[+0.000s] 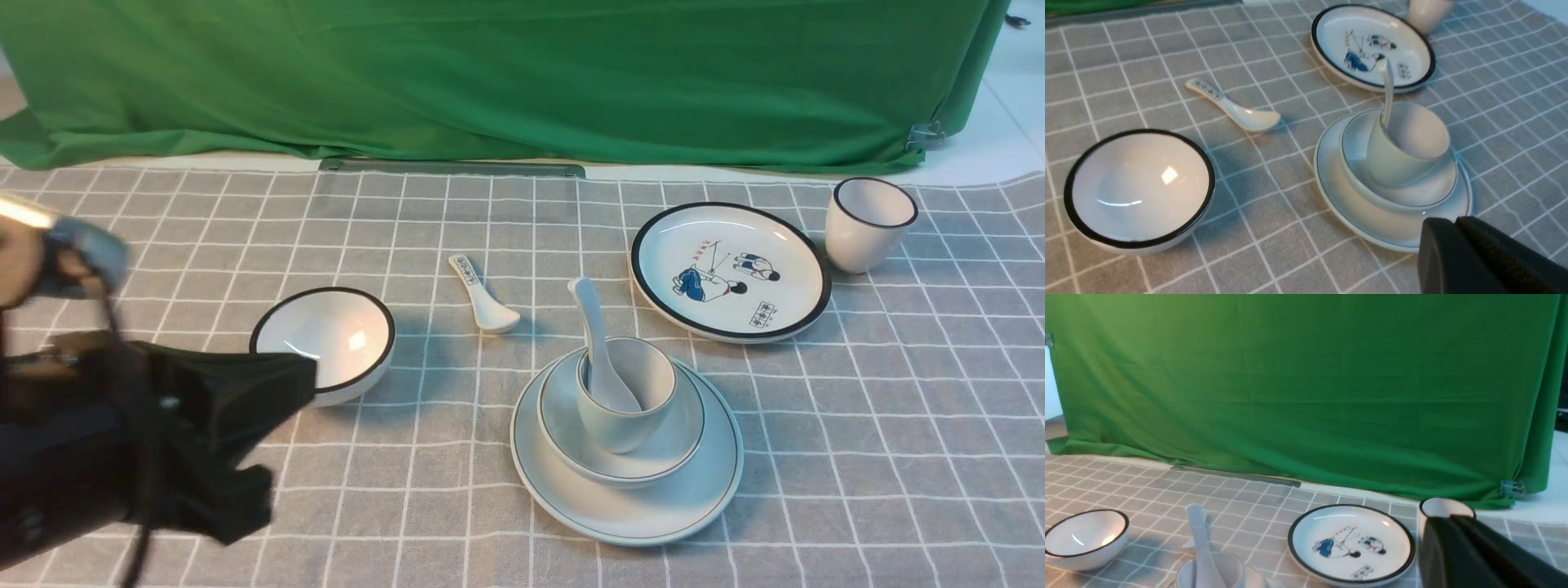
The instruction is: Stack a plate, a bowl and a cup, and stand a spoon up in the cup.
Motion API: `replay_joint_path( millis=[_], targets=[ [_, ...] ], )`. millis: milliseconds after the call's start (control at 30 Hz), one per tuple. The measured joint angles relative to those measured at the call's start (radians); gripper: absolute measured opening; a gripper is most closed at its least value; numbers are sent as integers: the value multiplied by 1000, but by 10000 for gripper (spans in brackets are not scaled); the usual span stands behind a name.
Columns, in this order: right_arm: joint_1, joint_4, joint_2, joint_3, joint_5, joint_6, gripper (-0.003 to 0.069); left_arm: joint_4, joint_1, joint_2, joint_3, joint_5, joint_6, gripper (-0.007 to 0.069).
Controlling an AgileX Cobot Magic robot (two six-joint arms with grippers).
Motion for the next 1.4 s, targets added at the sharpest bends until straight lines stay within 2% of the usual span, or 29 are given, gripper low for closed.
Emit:
replay_joint_path(
  millis=[333,967,1100,1133,1200,1300,1333,1400],
  targets=[
    [0,0,-5,10,3,27,33,7,0,-222,0,34,18,10],
    [0,0,-6,10,3,28,69,52,14,-270,27,24,48,11],
    [0,0,-6,10,3,28,69,-19,165,-406,180,-97,82,11],
    [0,0,-6,10,3,29,69,-24,175,-415,191,-106,86,11],
    [0,0,-6,10,3,29,70,-48,304,-531,329,-217,98,13],
    [0,0,-6,10,3,29,78,-53,448,-643,479,-244,119,13],
    [0,0,-6,10,3,29,78,-53,448,-648,479,-244,119,13],
    [0,0,-7,10,3,29,87,-54,542,-673,580,-238,123,13]
  ],
)
